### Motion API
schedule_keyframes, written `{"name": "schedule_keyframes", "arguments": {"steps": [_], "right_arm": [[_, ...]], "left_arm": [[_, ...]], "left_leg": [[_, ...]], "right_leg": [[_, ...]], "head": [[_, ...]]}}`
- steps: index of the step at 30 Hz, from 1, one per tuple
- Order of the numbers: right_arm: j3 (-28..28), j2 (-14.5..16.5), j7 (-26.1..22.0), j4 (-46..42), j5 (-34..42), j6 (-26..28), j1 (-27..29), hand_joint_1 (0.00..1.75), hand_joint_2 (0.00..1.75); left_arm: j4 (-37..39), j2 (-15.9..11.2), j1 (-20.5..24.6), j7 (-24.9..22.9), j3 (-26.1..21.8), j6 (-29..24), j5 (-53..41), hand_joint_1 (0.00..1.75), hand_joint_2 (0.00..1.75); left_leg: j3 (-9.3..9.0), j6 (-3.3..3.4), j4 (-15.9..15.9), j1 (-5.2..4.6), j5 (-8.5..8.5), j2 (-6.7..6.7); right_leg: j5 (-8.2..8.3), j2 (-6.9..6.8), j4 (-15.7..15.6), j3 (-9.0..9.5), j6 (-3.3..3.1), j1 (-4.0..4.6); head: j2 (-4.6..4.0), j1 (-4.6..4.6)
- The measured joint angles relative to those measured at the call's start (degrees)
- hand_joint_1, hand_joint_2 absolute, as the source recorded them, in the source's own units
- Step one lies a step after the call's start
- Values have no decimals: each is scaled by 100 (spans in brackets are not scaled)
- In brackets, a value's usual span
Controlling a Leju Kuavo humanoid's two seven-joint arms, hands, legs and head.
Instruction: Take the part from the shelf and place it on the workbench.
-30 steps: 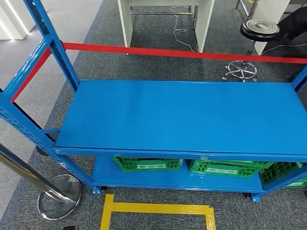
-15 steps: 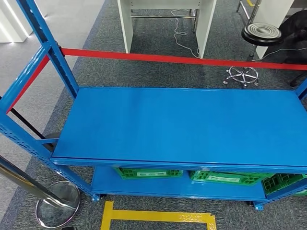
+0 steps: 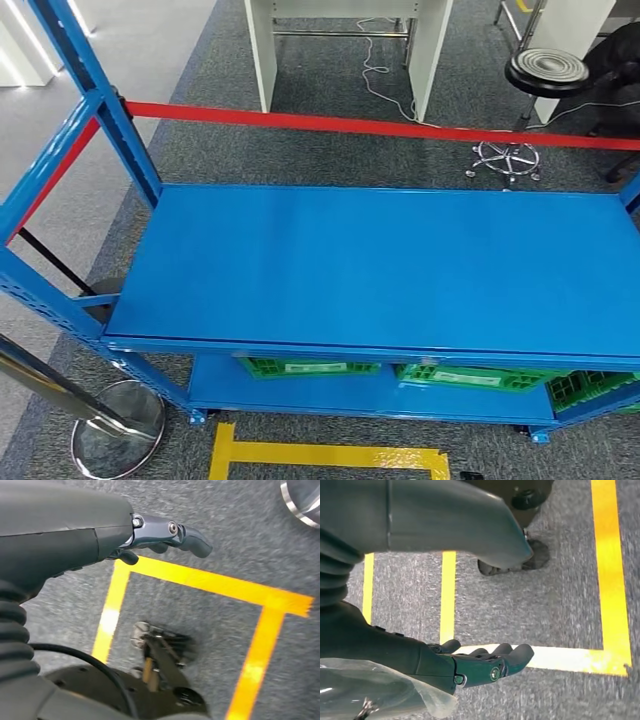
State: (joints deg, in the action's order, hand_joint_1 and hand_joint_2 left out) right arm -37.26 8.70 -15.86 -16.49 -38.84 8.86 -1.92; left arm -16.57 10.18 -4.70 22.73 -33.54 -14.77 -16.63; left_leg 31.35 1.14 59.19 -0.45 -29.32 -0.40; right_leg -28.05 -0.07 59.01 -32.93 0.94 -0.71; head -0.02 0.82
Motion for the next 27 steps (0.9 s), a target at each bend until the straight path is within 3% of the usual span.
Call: {"name": "schedule_keyframes", "arguments": {"steps": [1, 3, 4, 7, 8, 9, 10, 12, 13, 16, 18, 19, 21, 23, 24, 25, 26, 27], "right_arm": [[106, -22, 54, -36, 126, -30, 7, 0, 175], [316, -71, 151, -84, 368, -80, 52, 0, 175], [426, -97, 204, -96, 492, -110, 88, 0, 175], [734, -156, 352, -98, 837, -190, 265, 0, 175], [826, -173, 396, -93, 943, -210, 347, 0, 175], [919, -193, 441, -81, 1051, -232, 433, 0, 175], [1007, -217, 484, -64, 1153, -255, 515, 0, 131], [1186, -267, 563, -24, 1350, -303, 654, 0, 44], [1283, -287, 604, -7, 1454, -328, 711, 0, 44], [1599, -344, 738, 18, 1787, -404, 857, 0, 175], [1810, -380, 828, 1, 2012, -454, 903, 0, 175], [1913, -397, 870, -27, 2125, -479, 896, 0, 175], [2102, -445, 950, -132, 2335, -520, 848, 0, 175], [2269, -491, 1026, -289, 2519, -565, 766, 0, 175], [2343, -509, 1056, -381, 2600, -586, 716, 0, 175], [2412, -522, 1085, -480, 2673, -603, 660, 0, 175], [2477, -529, 1110, -581, 2741, -615, 603, 0, 175], [2511, -532, 1122, -634, 2777, -619, 574, 0, 175]], "left_arm": [[2, -27, -30, -73, 79, 45, 54, 0, 0], [1, -88, -65, -208, 253, 135, 158, 0, 0], [-3, -114, -65, -279, 346, 183, 212, 0, 0], [-61, -197, -27, -479, 620, 319, 353, 0, 0], [-102, -223, -4, -540, 706, 358, 397, 0, 0], [-159, -249, 27, -602, 794, 398, 441, 0, 0], [-223, -274, 60, -659, 878, 435, 485, 0, 0], [-357, -323, 128, -770, 1045, 510, 570, 0, 0], [-418, -350, 159, -832, 1135, 548, 615, 0, 0], [-545, -446, 207, -1029, 1428, 676, 757, 0, 0], [-573, -510, 172, -1165, 1613, 759, 856, 0, 0], [-576, -537, 130, -1234, 1699, 803, 905, 0, 0], [-555, -573, 2, -1360, 1867, 882, 995, 0, 0], [-479, -604, -168, -1476, 2016, 948, 1077, 0, 87], [-421, -621, -261, -1527, 2079, 977, 1113, 0, 131], [-356, -640, -356, -1572, 2139, 1005, 1144, 0, 175], [-290, -661, -446, -1612, 2194, 1030, 1173, 0, 131], [-256, -672, -490, -1633, 2222, 1045, 1187, 0, 116]], "left_leg": [[-10, 34, -19, 2, 16, 0], [-50, 105, -85, 19, 56, 7], [-69, 136, -117, 31, 75, 11], [-79, 181, -123, 13, 70, 19], [-86, 189, -122, 4, 61, 20], [-96, 193, -120, -2, 50, 18], [-114, 190, -118, -5, 37, 14], [-151, 152, -107, -18, -10, 8], [-161, 123, -100, -28, -34, 9], [-173, 52, -103, -35, -59, 12], [-161, -1, -27, -23, -134, 13], [-89, -36, 150, -14, -254, 13], [233, -98, 838, 17, -614, 14], [573, -133, 1492, 50, -828, 14], [629, -142, 1561, 64, -775, 14], [573, -144, 1392, 76, -610, 14], [426, -141, 1041, 86, -381, 16], [341, -138, 838, 91, -252, 16]], "right_leg": [[-1, 1, -20, 1, 34, -5], [-94, 4, 77, -50, 79, -11], [-219, 6, 281, -153, 94, -10], [-661, 5, 1336, -678, 122, -9], [-678, 5, 1525, -786, 126, -9], [-590, 5, 1502, -792, 122, -8], [-411, 5, 1251, -680, 113, -8], [-68, 3, 464, -279, 82, -1], [14, 5, 174, -119, 60, 3], [22, 17, -29, 11, -7, 19], [33, 3, -58, 23, -65, 6], [36, -6, -72, 29, -98, -6], [25, -19, -81, 34, -143, -10], [14, -25, -81, 40, -153, -7], [9, -25, -80, 47, -152, -6], [4, -22, -80, 60, -146, -7], [-4, -20, -80, 78, -135, -9], [-8, -18, -80, 87, -130, -10]], "head": [[0, 0], [0, -9], [0, -20], [0, -38], [0, -35], [0, -37], [0, -37], [0, -40], [0, -35], [0, -22], [0, -18], [0, -11], [0, -2], [0, -4], [0, -3], [0, -3], [0, -2], [0, -2]]}}
